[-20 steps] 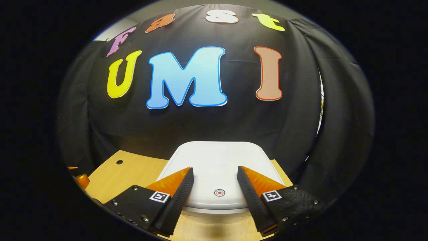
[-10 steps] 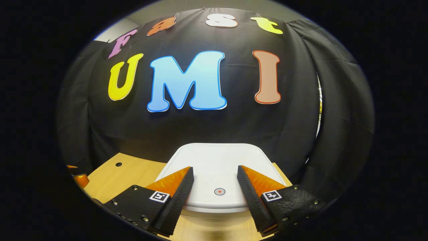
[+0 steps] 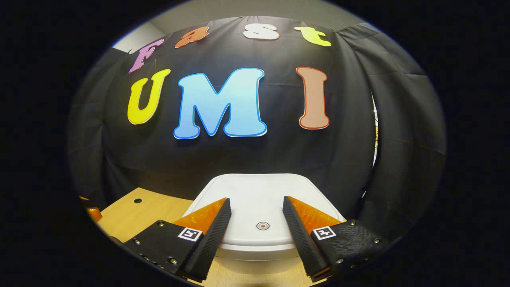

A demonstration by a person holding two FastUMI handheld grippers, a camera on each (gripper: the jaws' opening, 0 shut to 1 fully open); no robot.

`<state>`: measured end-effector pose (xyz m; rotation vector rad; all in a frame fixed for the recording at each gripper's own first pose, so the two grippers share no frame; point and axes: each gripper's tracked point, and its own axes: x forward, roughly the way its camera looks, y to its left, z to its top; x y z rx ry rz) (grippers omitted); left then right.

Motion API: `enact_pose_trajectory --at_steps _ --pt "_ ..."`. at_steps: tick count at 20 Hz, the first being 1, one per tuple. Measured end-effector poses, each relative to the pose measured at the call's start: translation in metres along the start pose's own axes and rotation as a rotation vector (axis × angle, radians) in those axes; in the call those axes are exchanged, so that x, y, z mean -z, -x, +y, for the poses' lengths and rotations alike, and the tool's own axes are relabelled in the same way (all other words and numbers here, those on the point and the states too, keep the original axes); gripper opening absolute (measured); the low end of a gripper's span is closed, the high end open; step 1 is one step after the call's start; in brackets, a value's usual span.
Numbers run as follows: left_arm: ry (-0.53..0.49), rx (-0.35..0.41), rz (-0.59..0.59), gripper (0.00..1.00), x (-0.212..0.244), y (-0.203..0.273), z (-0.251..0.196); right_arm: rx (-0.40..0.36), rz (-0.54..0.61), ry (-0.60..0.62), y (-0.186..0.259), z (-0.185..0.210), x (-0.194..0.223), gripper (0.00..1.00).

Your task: Press the lid of the desktop garbage bin to open it, pick up the crumpled paper on the desktop and throw it into the bin, then pick up the pop can on the desktop and drop it into the bin, and finally close the garbage bin lid.

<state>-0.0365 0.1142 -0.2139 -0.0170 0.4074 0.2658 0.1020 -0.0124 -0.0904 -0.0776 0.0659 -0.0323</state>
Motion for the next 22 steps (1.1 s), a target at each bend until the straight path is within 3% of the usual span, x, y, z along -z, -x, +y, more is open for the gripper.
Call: enact_pose_trajectory --at_steps 1,2,5,7,10,11,12,13,14,22 --pt "0.001 0.0 -0.001 0.87 0.0 0.001 0.0 -0.001 -0.003 0.005 0.0 0.0 0.001 0.86" --pt "0.003 0.001 -0.001 0.83 0.0 0.0 0.0 -0.004 -0.01 0.008 0.0 0.0 0.0 0.86" --pt "0.007 0.008 -0.005 0.87 0.0 0.002 -0.003 -0.01 -0.021 0.009 0.0 0.0 0.001 0.87" --pt "0.007 0.015 -0.009 0.83 -0.002 0.003 -0.004 -0.01 -0.019 0.013 0.0 0.0 0.003 0.86" --pt "0.011 0.025 -0.016 0.87 -0.003 0.006 -0.007 -0.026 -0.021 -0.02 0.0 -0.001 0.004 0.87" --pt "0.013 0.031 -0.017 0.83 -0.003 0.006 -0.009 -0.032 -0.023 -0.016 -0.001 0.0 0.004 0.87" --pt "0.012 0.033 -0.019 0.87 -0.003 0.007 -0.01 -0.032 -0.029 -0.006 -0.002 0.0 0.005 0.87" --pt "0.011 0.036 -0.021 0.8 -0.005 0.008 -0.01 -0.029 -0.025 -0.005 0.0 0.0 0.004 0.87" --pt "0.008 0.037 -0.027 0.83 -0.005 0.01 -0.009 -0.025 -0.034 -0.011 0.0 -0.001 0.001 0.87" --pt "0.005 0.064 -0.083 0.87 -0.032 0.02 -0.012 -0.033 -0.028 -0.006 0.0 -0.001 -0.002 0.86"
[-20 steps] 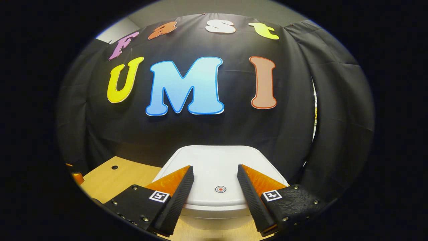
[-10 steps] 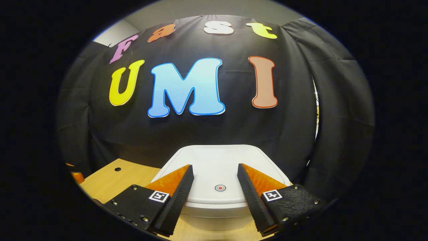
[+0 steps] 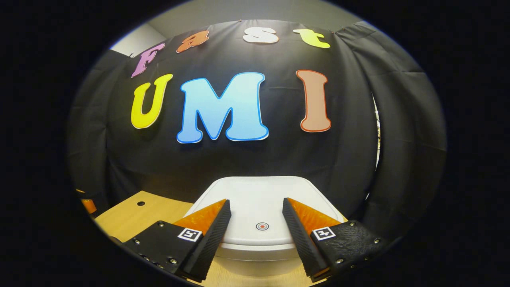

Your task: Press the lid of the desktop garbage bin to open it, pick up the crumpled paper on the desktop and throw it into the bin, then pick up the pop can on the desktop and drop it into the bin, and finally close the garbage bin lid.

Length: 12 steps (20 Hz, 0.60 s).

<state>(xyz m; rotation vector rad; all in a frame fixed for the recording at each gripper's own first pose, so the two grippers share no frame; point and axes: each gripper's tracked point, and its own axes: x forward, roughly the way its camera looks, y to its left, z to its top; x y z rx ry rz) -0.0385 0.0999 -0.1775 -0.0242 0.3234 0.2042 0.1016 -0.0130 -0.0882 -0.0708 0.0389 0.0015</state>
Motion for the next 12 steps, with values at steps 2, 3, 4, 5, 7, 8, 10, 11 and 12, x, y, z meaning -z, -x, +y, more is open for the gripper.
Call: enact_pose_trajectory --at_steps 2,3,4,5,7,8,10,11,12 --pt "-0.004 0.017 -0.026 0.87 -0.014 0.002 -0.003 0.018 0.025 0.027 0.007 -0.001 -0.004 0.86" --pt "-0.01 0.03 -0.044 0.87 -0.024 0.003 -0.006 0.024 0.019 0.04 0.014 0.0 -0.01 0.86" --pt "-0.016 0.045 -0.064 0.87 -0.034 0.005 -0.009 0.025 -0.003 0.043 0.023 0.004 -0.02 0.86" --pt "-0.023 0.059 -0.084 0.83 -0.044 0.007 -0.014 0.022 -0.029 0.038 0.034 0.009 -0.031 0.86" --pt "-0.024 0.1 -0.125 0.82 -0.067 0.012 -0.025 0.022 -0.079 0.033 0.056 0.019 -0.051 0.86" --pt "-0.019 0.122 -0.144 0.84 -0.078 0.014 -0.031 0.022 -0.102 0.026 0.068 0.023 -0.06 0.86" --pt "-0.016 0.156 -0.18 0.8 -0.095 0.021 -0.042 0.023 -0.136 0.005 0.091 0.032 -0.074 0.86" --pt "-0.021 0.171 -0.198 0.82 -0.103 0.026 -0.047 0.028 -0.153 -0.001 0.101 0.034 -0.082 0.86" --pt "-0.027 0.187 -0.209 0.85 -0.108 0.03 -0.052 0.036 -0.168 -0.001 0.111 0.035 -0.089 0.86"
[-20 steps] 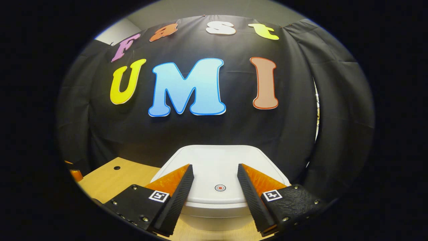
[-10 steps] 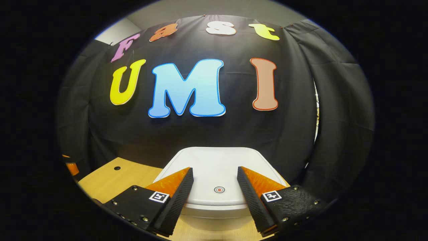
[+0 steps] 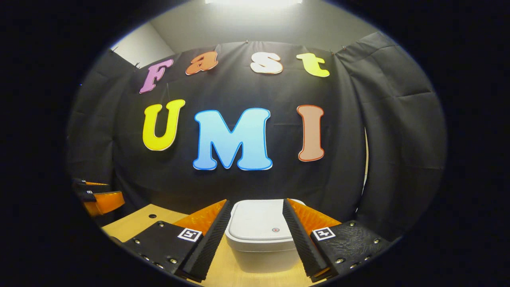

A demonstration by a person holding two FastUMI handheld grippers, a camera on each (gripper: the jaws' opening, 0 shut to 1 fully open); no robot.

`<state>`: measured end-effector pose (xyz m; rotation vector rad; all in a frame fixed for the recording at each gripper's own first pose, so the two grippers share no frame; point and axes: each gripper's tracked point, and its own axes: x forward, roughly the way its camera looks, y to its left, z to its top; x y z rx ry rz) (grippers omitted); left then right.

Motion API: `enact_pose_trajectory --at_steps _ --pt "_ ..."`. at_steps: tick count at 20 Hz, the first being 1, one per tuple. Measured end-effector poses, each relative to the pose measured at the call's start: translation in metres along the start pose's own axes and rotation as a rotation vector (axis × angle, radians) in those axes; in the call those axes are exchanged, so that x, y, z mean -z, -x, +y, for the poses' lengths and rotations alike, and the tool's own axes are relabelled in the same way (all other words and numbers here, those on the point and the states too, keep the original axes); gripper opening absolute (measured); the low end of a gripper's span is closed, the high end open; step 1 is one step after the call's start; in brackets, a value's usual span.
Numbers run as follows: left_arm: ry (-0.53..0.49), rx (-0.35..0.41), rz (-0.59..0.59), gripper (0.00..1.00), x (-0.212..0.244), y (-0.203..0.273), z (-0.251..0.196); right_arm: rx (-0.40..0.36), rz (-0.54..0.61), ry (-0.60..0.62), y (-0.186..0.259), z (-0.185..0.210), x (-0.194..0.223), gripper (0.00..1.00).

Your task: Press the lid of the desktop garbage bin to open it, pick up the crumpled paper on the desktop and throw it into the bin, then pick up the pop can on the desktop and drop it into the bin, and finally close the garbage bin lid.

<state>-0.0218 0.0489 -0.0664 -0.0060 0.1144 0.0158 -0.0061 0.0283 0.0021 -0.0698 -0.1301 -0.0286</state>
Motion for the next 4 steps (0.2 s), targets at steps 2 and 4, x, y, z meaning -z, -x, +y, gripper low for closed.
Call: enact_pose_trajectory --at_steps 2,4 --pt "-0.012 0.041 -0.011 0.87 -0.007 0.001 -0.016 0.014 -0.019 0.009 0.015 0.0 -0.012 0.86" --pt "-0.027 0.084 -0.027 0.84 -0.014 0.003 -0.039 0.019 -0.04 0.008 0.029 -0.003 -0.022 0.86"
